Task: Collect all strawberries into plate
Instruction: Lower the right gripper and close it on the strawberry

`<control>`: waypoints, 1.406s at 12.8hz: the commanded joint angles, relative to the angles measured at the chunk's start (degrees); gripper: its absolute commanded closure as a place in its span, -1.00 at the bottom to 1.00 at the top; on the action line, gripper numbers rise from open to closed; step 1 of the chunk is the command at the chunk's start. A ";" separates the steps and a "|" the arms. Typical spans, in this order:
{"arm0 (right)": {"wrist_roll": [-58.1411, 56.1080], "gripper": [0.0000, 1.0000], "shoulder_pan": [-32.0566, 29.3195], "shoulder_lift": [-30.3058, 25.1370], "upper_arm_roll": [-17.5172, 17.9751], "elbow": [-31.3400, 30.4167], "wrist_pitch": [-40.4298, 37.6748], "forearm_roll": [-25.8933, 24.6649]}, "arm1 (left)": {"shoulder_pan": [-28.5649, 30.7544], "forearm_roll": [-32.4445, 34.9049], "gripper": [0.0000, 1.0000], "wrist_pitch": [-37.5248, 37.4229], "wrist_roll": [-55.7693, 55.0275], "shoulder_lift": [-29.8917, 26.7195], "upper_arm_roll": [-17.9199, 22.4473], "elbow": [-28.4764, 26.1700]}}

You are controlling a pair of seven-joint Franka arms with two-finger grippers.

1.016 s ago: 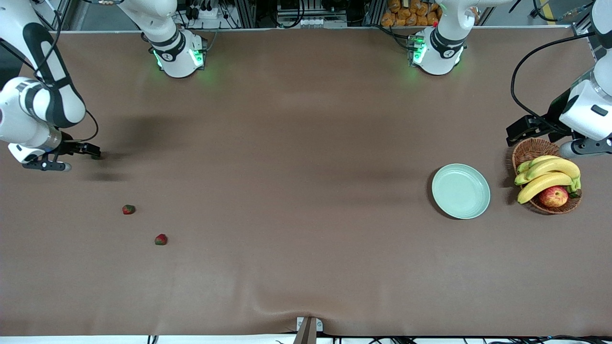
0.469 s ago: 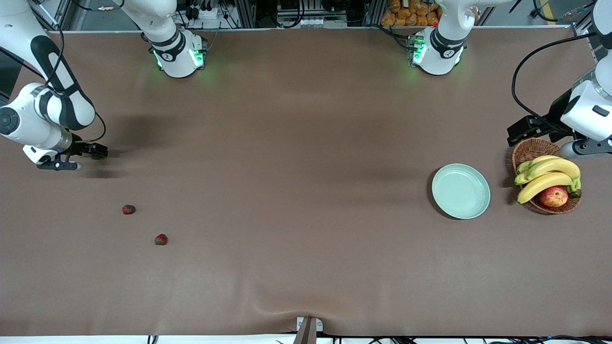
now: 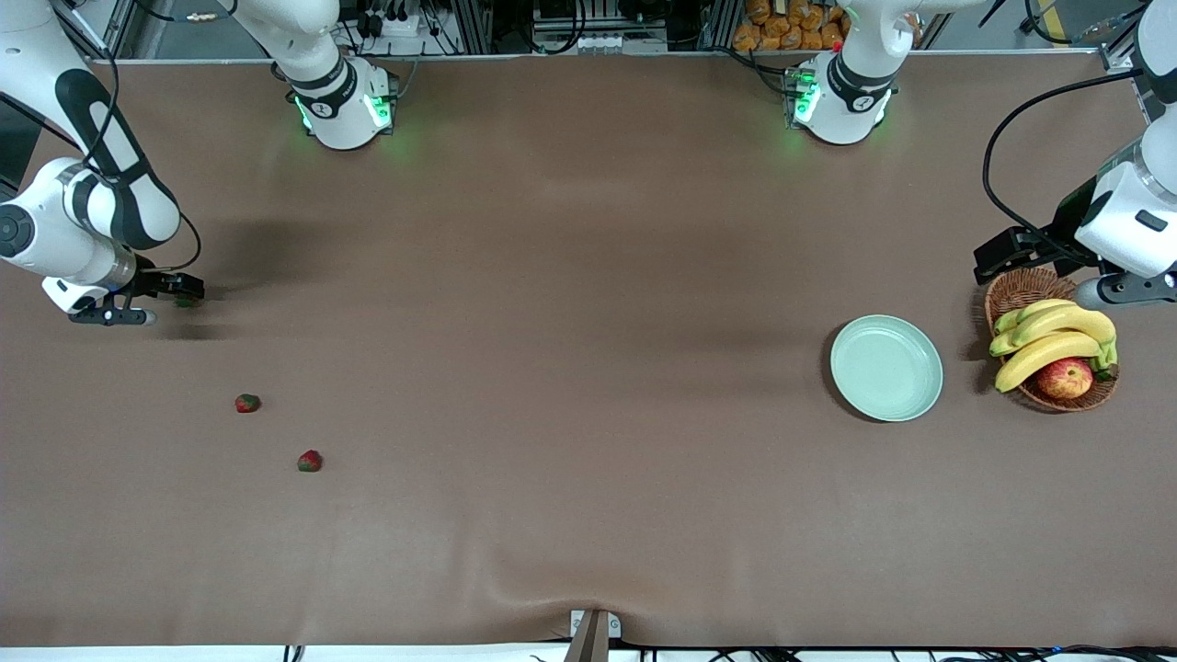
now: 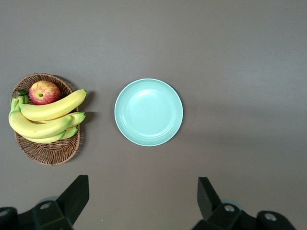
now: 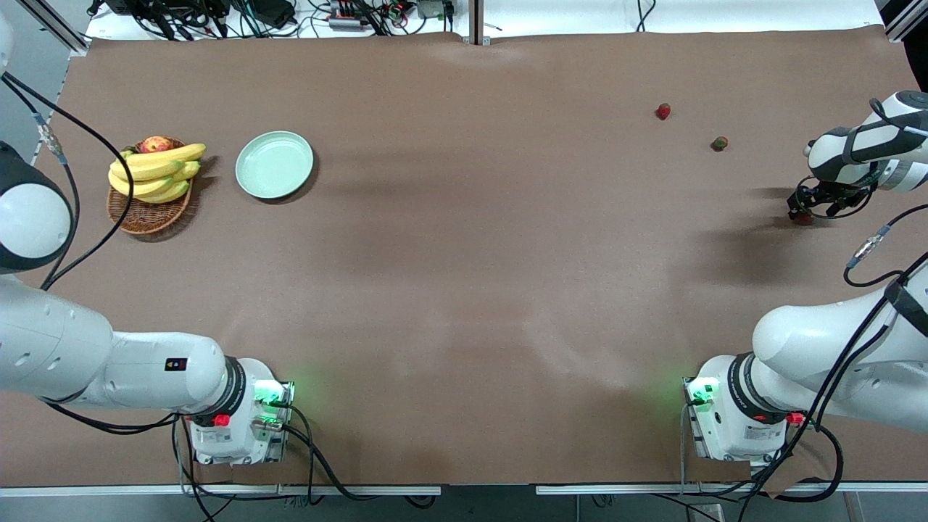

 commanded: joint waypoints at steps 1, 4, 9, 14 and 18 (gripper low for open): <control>-0.81 -0.52 -1.00 -0.44 0.52 -1.43 2.62 -2.11 | -0.21 -1.46 -1.00 -0.39 0.65 -0.25 -0.07 0.02; -0.81 -0.52 -0.91 -0.35 0.52 -1.35 3.06 -2.11 | -1.25 -1.46 -1.00 -0.30 0.83 0.45 -0.07 0.11; -0.72 -0.30 -0.73 1.14 0.61 -1.43 5.43 -2.11 | -1.26 -1.37 -1.00 0.67 0.65 0.37 -0.07 -0.24; -0.37 -0.11 -1.09 0.71 0.61 -1.52 4.03 -2.02 | -1.26 -1.11 -1.00 1.72 0.47 -0.60 -1.83 -0.86; -0.37 0.07 -1.09 -0.52 0.70 -1.43 1.13 -1.94 | -1.26 -1.11 -1.00 3.20 0.12 -0.60 -2.18 -3.92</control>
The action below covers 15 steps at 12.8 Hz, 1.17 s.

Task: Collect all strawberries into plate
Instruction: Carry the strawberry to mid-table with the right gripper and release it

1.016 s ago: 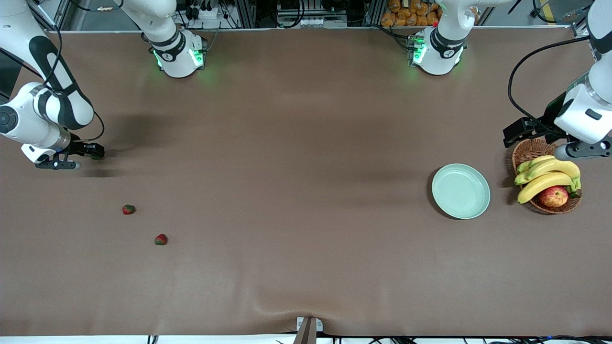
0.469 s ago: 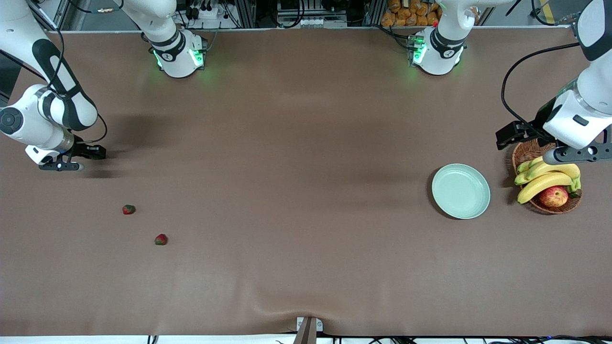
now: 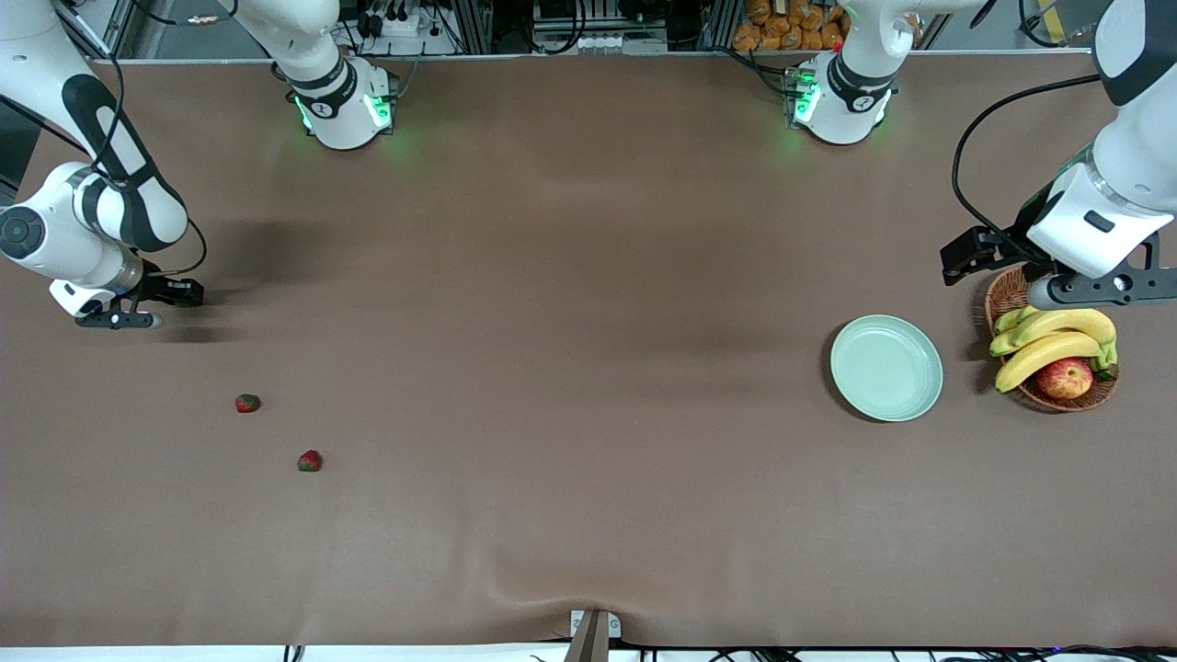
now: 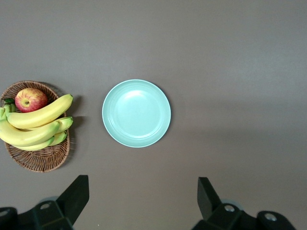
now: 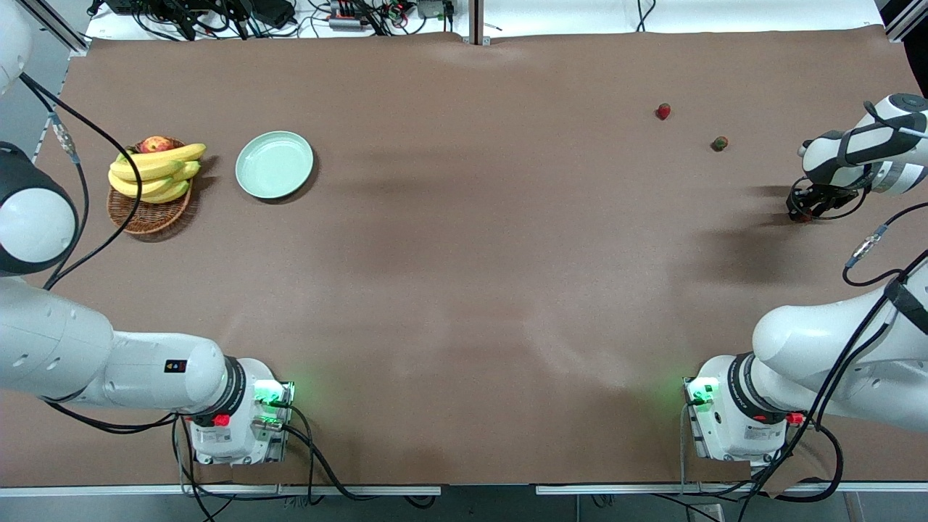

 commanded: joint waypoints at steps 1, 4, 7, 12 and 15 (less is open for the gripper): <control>-0.35 0.22 -1.01 -2.01 0.16 -1.15 -1.76 -1.81 | 0.32 -1.11 -1.00 3.46 0.12 -1.00 -0.49 -3.89; -0.43 0.40 -0.13 -5.25 0.95 -0.80 -5.18 -1.63 | 0.32 -1.19 -1.00 4.27 0.12 -1.00 -0.58 -4.60; -0.43 0.59 -0.04 -9.21 5.16 -0.27 -8.35 -1.63 | 0.24 -1.19 -1.00 5.67 0.12 -0.73 -0.58 -5.21; 0.18 0.60 -0.04 -10.28 18.94 6.66 -12.58 6.33 | -0.46 -1.02 -1.00 8.92 -1.62 1.36 -0.67 -6.89; 3.33 0.60 5.99 -9.49 21.61 11.40 -14.24 11.55 | -2.92 -0.49 -1.00 12.25 -6.11 3.92 -0.58 -6.89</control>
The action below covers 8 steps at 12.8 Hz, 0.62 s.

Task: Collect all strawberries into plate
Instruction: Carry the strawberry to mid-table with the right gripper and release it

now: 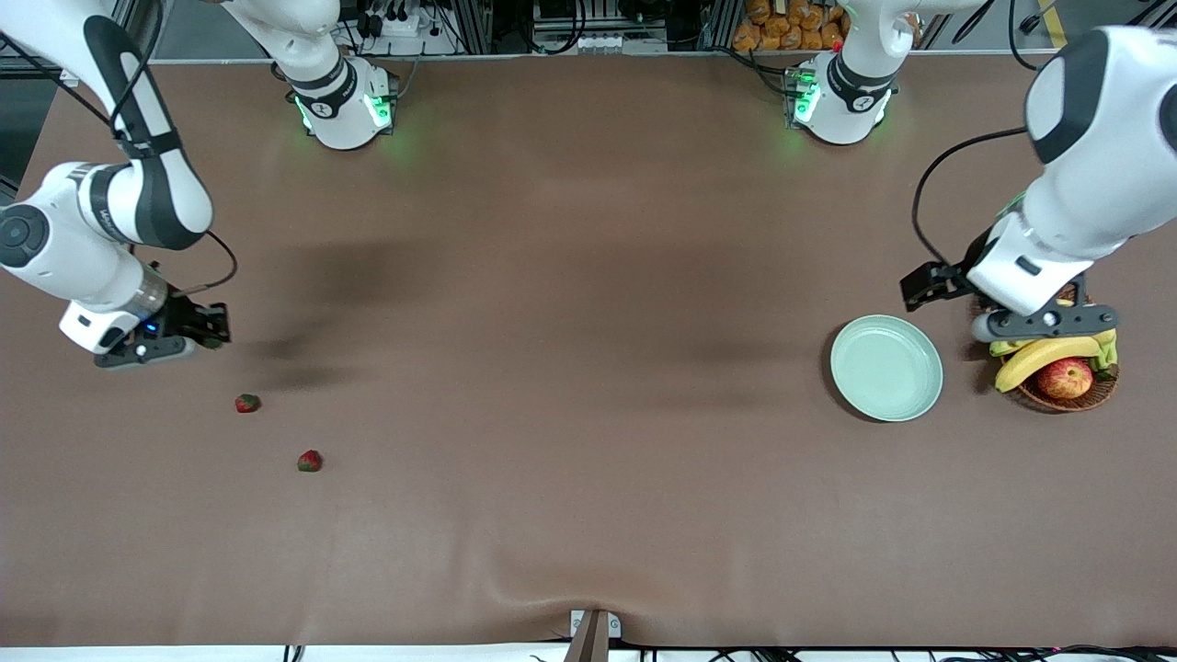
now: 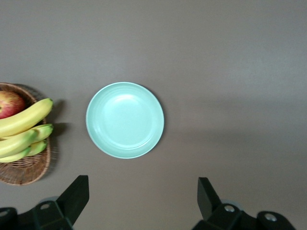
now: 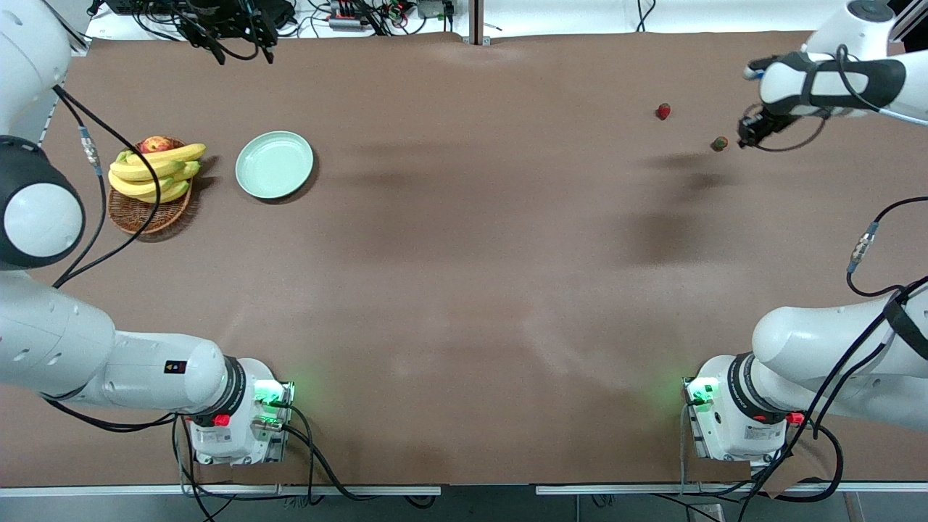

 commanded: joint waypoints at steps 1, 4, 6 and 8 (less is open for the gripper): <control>4.68 0.60 6.79 1.39 0.46 4.66 -2.16 2.07 | -1.50 -0.49 -1.00 3.66 -3.19 2.14 0.18 0.02; 11.18 0.59 16.72 3.50 0.46 7.74 -1.72 2.07 | -1.67 -0.32 -1.00 4.29 -3.20 2.84 0.18 0.02; 15.84 0.59 23.66 5.78 0.37 10.81 -1.46 2.07 | -2.03 -0.40 -1.00 4.29 -3.28 2.93 0.18 0.02; 21.29 0.58 31.04 9.64 0.37 15.81 -1.28 1.98 | -2.11 -0.40 -1.00 4.29 -3.37 3.02 0.18 0.02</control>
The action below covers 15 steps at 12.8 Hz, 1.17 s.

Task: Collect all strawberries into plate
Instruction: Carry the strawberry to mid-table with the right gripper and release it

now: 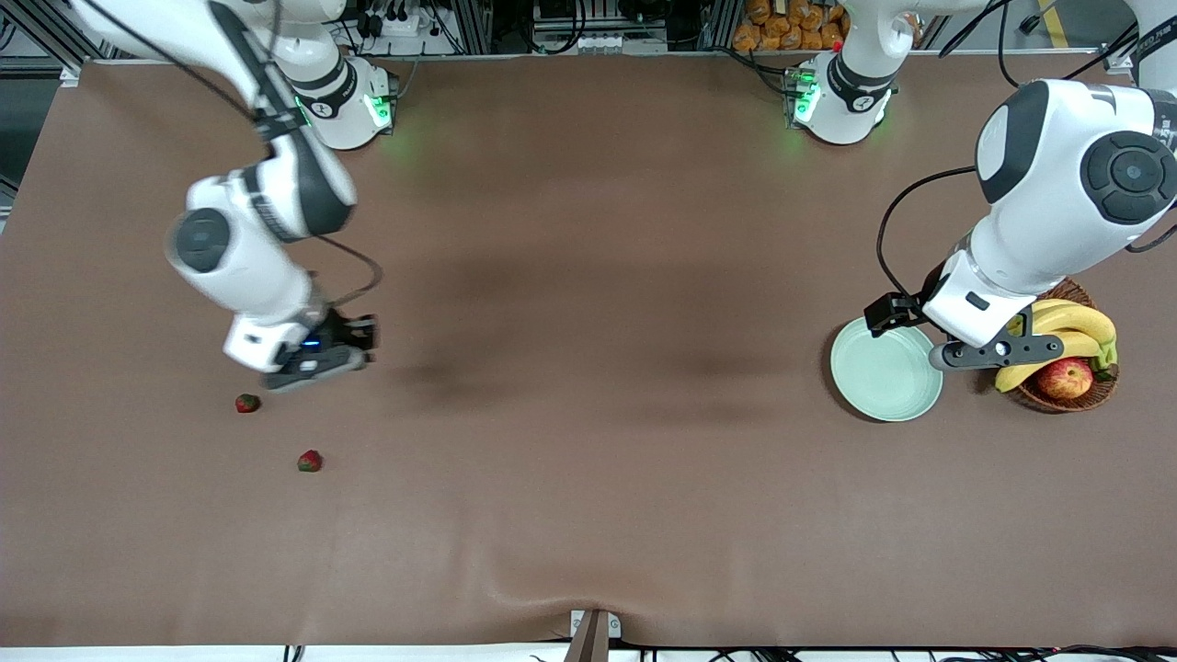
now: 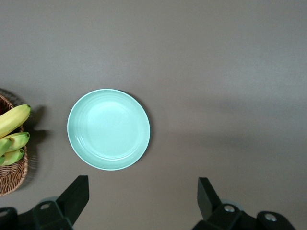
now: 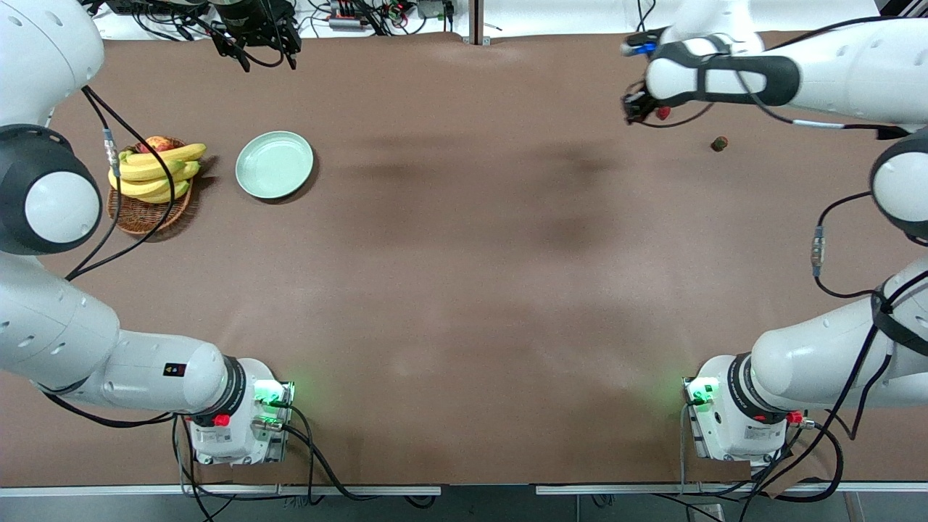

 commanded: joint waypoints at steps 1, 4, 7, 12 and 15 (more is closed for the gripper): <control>6.20 0.58 9.45 7.17 -0.77 9.17 -0.41 0.52 | -0.50 -0.32 -1.00 1.07 -0.80 0.20 0.23 0.01; 11.40 0.56 19.30 14.73 -0.86 17.00 0.29 -0.36 | -0.50 -0.32 -1.00 1.51 -0.80 1.08 0.23 0.01; 14.05 0.54 26.69 21.85 -1.21 19.74 9.66 -0.45 | -0.50 -0.32 -1.00 2.39 -0.80 1.78 0.23 -0.08; 13.96 0.37 36.01 29.77 -3.66 24.48 17.17 -0.45 | -0.42 -0.32 -1.00 4.06 -0.89 3.19 0.23 -0.34; 13.61 -0.99 43.22 31.63 -9.90 28.00 17.52 -0.45 | -0.50 -0.32 -1.00 5.20 -0.89 4.15 0.23 -0.34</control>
